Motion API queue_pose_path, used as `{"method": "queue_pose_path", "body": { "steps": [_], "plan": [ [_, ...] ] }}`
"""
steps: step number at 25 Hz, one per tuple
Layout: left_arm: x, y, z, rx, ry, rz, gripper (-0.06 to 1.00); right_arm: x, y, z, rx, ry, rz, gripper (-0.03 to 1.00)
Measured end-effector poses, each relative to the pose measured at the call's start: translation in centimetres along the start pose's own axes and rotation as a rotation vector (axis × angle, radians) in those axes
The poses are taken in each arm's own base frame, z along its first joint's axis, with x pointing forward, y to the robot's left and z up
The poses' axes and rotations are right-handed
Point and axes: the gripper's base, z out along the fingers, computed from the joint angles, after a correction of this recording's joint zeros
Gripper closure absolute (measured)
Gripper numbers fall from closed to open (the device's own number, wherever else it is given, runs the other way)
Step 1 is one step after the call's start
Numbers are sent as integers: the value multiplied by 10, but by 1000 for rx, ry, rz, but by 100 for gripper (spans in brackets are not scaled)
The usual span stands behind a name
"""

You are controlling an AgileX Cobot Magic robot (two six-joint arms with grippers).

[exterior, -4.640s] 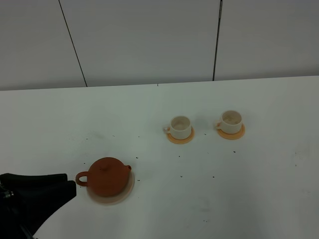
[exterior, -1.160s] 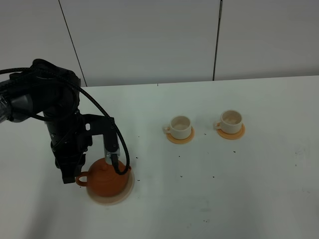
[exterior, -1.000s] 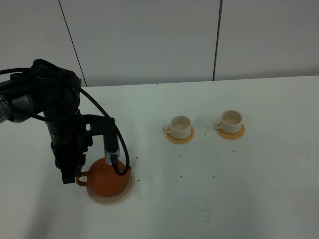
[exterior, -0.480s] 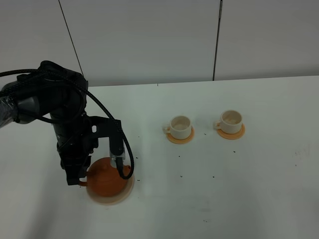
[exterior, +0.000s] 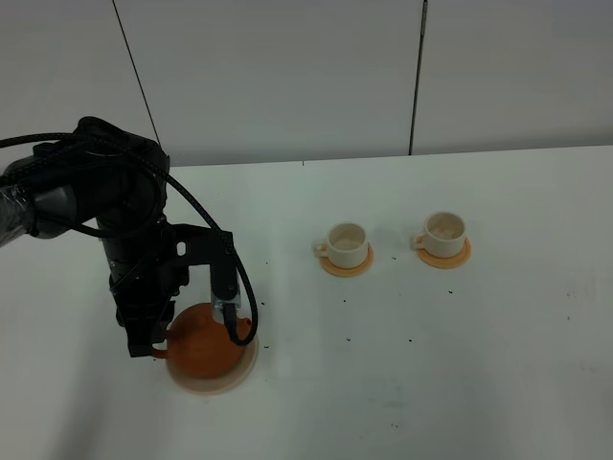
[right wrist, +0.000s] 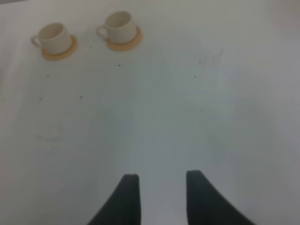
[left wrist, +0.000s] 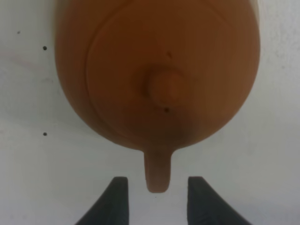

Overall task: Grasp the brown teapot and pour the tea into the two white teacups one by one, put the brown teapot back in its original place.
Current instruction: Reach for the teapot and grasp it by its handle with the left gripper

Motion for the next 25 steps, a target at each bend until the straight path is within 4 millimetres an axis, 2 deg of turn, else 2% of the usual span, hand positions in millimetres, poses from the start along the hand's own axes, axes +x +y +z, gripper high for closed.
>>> {"method": "queue_pose_path", "body": {
  "steps": [6, 25],
  "plan": [
    [-3, 1, 12, 32, 15, 5, 57, 0, 0, 0, 0, 0, 0, 73],
    [-7, 4, 21, 29, 11, 9, 57, 0, 0, 0, 0, 0, 0, 73]
  ]
}}
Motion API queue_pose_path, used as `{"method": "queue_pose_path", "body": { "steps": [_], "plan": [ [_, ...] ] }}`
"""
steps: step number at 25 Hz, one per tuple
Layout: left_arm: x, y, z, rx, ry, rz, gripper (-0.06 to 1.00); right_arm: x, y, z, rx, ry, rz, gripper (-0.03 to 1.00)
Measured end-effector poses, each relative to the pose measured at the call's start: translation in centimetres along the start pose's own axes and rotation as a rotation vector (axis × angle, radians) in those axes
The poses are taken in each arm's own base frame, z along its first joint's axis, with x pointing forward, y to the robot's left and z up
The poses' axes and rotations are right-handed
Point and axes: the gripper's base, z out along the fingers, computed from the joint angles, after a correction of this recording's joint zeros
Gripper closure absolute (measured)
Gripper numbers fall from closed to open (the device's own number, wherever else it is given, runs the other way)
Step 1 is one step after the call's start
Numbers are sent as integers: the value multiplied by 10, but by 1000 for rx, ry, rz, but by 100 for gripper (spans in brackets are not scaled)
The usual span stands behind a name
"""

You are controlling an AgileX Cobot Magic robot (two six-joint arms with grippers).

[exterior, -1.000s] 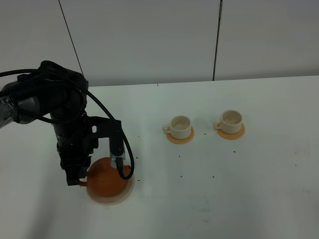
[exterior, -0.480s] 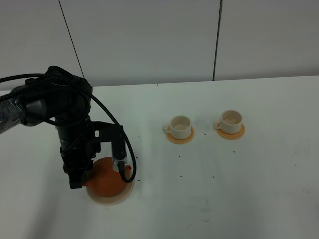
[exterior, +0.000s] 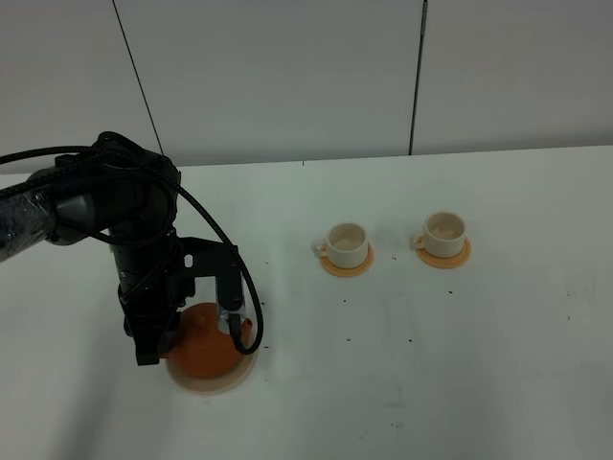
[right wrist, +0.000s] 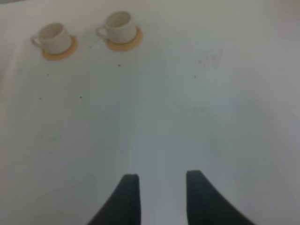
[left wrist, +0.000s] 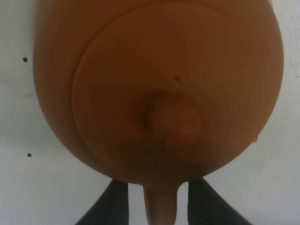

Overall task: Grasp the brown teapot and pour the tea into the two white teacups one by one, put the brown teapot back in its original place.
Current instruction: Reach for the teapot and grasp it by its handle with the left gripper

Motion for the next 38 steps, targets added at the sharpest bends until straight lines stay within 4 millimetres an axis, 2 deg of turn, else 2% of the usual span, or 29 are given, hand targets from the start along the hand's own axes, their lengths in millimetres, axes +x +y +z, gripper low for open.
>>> {"method": "queue_pose_path", "body": {
  "steps": [4, 13, 32, 38],
  "plan": [
    [0, 0, 0, -3, -1, 0, 61, 0, 0, 0, 0, 0, 0, 73],
    [0, 0, 0, -5, 1, 4, 76, 0, 0, 0, 0, 0, 0, 73],
    [0, 1, 0, -6, 2, 18, 77, 0, 0, 0, 0, 0, 0, 73],
    [-1, 0, -10, -36, -54, 1, 77, 0, 0, 0, 0, 0, 0, 73]
  ]
}}
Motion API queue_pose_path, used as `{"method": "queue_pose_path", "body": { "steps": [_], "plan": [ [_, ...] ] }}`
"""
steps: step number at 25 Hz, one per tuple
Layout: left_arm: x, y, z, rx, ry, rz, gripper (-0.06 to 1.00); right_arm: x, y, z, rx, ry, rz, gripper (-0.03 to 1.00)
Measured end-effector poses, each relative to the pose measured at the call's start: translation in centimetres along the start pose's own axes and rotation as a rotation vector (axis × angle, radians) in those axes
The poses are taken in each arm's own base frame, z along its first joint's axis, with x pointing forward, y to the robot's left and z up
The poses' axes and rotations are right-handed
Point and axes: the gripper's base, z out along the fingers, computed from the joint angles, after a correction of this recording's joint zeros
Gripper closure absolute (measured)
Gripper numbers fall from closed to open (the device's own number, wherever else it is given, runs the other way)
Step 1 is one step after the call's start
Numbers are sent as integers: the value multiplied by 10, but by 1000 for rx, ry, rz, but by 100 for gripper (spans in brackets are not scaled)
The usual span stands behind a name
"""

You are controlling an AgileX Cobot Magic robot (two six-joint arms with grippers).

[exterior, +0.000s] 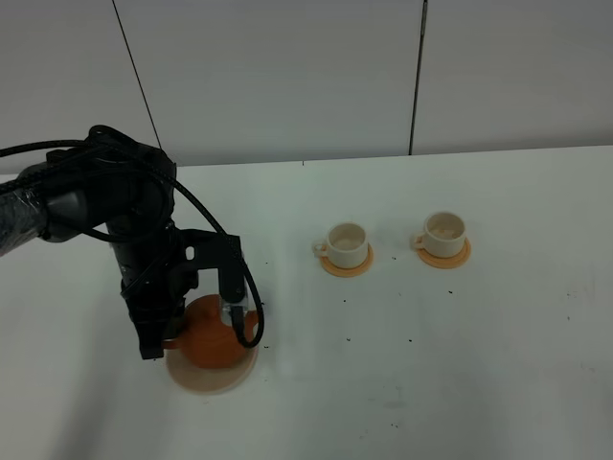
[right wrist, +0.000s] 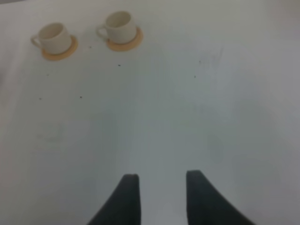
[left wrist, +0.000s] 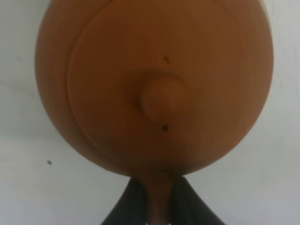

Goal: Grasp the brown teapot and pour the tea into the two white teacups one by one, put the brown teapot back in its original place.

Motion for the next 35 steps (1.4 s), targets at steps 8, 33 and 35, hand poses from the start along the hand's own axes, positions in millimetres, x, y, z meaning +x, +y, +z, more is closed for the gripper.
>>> {"method": "queue_pose_path", "body": {
  "steps": [8, 33, 35],
  "plan": [
    [-1, -1, 0, 8, -8, -2, 77, 0, 0, 0, 0, 0, 0, 73],
    [4, 10, -48, -258, -191, -204, 77, 0, 0, 0, 0, 0, 0, 73],
    [2, 11, -49, -266, -217, -226, 77, 0, 0, 0, 0, 0, 0, 73]
  ]
}}
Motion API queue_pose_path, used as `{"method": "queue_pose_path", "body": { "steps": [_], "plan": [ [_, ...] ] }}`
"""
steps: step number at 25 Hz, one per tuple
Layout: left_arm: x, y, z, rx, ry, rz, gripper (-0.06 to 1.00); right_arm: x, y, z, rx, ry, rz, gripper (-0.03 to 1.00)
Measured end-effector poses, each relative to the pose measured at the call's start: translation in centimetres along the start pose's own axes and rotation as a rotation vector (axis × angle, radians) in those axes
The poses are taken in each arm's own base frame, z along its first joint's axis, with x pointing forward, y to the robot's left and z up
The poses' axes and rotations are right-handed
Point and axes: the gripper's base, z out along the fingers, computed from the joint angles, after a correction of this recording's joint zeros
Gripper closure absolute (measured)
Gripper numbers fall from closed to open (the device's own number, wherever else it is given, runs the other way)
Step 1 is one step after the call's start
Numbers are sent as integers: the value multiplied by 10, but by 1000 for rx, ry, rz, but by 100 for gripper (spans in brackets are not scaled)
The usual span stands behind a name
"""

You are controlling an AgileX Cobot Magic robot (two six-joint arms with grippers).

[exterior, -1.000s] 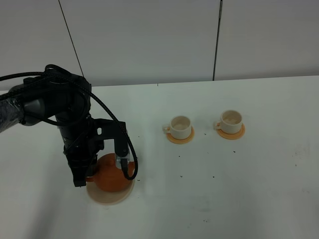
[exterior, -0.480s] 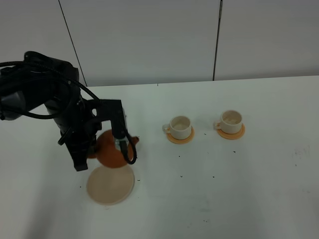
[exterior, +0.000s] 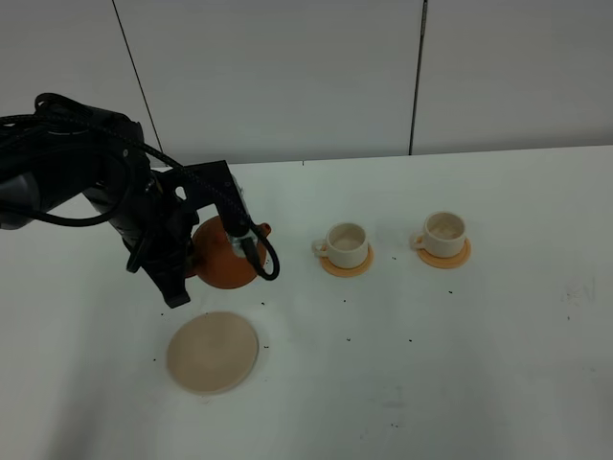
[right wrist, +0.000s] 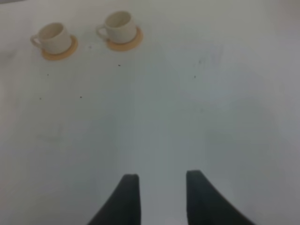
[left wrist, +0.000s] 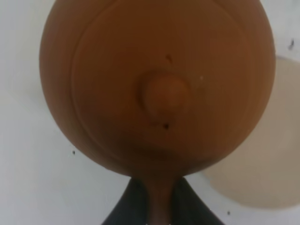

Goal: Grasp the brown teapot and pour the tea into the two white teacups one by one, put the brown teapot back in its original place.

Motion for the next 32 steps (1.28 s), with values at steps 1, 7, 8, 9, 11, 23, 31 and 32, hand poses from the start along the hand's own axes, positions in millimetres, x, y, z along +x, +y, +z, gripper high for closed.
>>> {"method": "queue_pose_path", "body": {
  "steps": [1, 7, 8, 9, 11, 23, 31, 32],
  "plan": [
    [-1, 0, 0, -1, -12, -10, 77, 0, 0, 0, 0, 0, 0, 73],
    [-6, 1, 0, -10, -60, -51, 77, 0, 0, 0, 0, 0, 0, 73],
    [-8, 0, 1, -10, -62, -53, 77, 0, 0, 0, 0, 0, 0, 73],
    [-9, -1, 2, -8, -61, -55, 77, 0, 0, 0, 0, 0, 0, 73],
    [-14, -1, 4, 4, -55, -53, 77, 0, 0, 0, 0, 0, 0, 73],
    [-94, 36, 12, 43, -7, 22, 77, 0, 0, 0, 0, 0, 0, 73],
    [-126, 43, 21, -38, -68, 52, 77, 0, 0, 0, 0, 0, 0, 73],
    [-129, 42, 22, -41, -73, 56, 77, 0, 0, 0, 0, 0, 0, 73]
  ]
}}
